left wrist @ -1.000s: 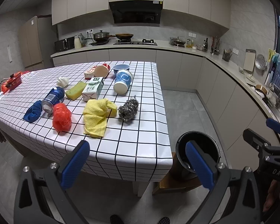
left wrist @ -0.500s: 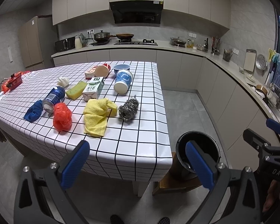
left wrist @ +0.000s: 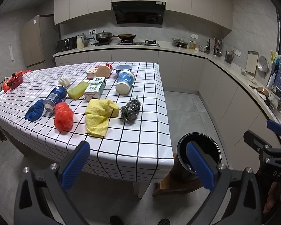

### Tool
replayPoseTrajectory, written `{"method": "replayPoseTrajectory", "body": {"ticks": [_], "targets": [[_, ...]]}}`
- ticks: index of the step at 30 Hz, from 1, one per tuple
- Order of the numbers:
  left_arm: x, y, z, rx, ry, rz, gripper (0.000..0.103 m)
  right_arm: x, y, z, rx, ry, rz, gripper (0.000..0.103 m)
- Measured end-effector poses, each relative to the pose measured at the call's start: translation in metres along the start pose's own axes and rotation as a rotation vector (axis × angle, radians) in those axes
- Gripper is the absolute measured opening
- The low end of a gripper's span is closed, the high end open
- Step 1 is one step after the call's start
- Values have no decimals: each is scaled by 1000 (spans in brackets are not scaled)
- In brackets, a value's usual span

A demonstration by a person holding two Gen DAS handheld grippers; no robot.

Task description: Collect trash

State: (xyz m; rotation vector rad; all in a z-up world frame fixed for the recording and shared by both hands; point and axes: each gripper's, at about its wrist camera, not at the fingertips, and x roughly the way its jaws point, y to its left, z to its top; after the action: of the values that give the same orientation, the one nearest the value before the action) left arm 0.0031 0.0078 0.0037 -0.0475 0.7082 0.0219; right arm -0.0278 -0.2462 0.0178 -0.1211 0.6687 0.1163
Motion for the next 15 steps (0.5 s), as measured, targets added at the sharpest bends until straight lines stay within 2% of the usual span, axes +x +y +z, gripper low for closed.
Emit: {"method": "replayPoseTrajectory", "body": {"ticks": [15], "targets": [[6,9,2,-17,4,21,103,8,5,5,-13,1,15,103]]}}
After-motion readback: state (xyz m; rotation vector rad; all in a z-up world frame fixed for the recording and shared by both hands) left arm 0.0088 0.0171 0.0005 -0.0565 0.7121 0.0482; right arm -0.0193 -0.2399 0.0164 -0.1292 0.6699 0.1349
